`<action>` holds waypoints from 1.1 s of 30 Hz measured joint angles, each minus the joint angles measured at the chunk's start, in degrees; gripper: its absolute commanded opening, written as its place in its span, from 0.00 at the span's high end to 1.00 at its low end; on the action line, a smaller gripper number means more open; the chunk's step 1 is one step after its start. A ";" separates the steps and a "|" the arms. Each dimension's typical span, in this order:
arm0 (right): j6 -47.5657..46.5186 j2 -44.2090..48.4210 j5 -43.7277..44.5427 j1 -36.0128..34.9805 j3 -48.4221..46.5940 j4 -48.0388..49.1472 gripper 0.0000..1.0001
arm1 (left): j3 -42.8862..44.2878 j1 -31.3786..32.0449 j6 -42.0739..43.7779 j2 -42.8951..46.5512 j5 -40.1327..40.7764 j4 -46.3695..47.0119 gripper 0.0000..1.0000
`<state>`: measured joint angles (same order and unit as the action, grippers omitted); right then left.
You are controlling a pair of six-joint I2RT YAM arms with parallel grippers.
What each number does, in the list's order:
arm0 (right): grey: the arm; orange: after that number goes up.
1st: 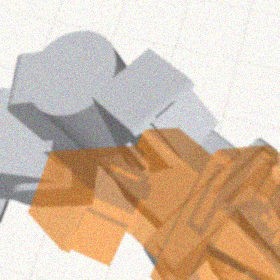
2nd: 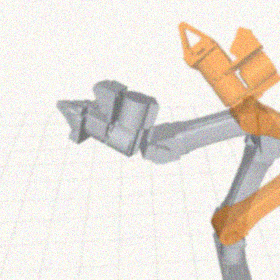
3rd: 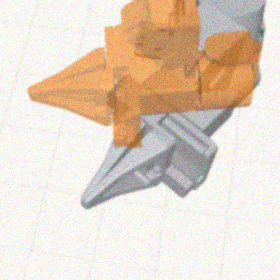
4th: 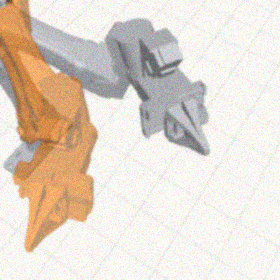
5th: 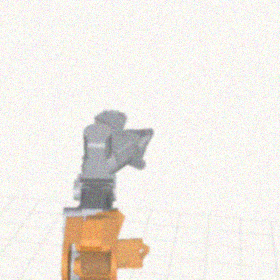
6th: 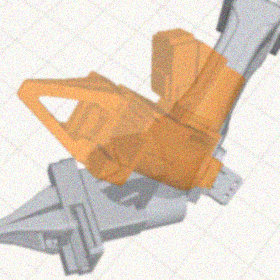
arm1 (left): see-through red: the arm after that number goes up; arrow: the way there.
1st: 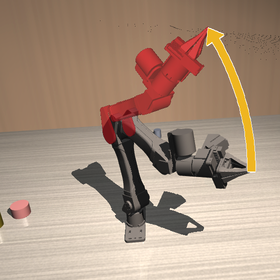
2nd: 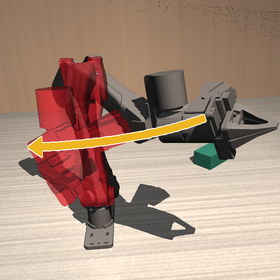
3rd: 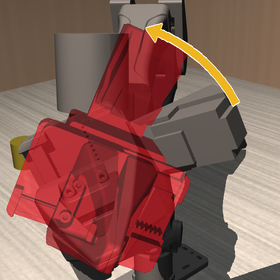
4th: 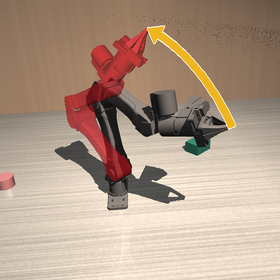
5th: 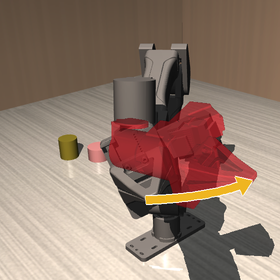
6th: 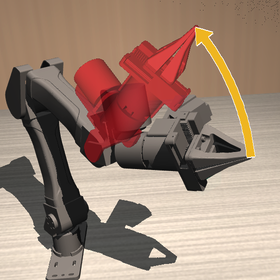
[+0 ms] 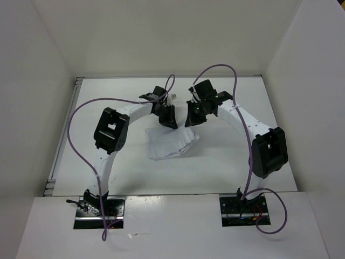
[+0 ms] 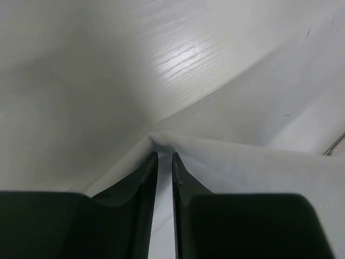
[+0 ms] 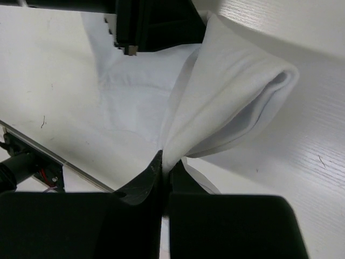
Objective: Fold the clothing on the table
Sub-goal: Fold the skirt
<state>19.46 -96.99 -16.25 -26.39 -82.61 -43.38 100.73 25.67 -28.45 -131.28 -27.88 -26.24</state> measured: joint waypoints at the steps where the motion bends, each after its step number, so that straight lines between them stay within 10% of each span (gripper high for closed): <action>1: 0.00 -0.22 0.02 0.00 0.00 -0.04 1.00 | -0.33 -0.28 0.04 0.74 0.35 -0.52 0.75; 10: -0.02 -0.83 1.16 -0.09 -0.22 -1.38 1.00 | -6.25 -9.20 2.36 18.88 5.01 -4.59 0.75; 15: -0.02 -1.01 2.73 -0.48 -1.09 -2.36 1.00 | -14.19 -13.20 4.46 28.50 11.50 -5.62 0.91; 33: 0.20 -6.43 6.47 -7.80 -4.87 -4.26 1.00 | -32.70 -10.43 5.95 26.60 12.92 -4.37 0.98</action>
<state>19.66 -103.42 -9.78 -34.20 -87.48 -47.64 68.03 15.25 -22.50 -104.68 -14.96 -30.61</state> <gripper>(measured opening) 0.028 0.019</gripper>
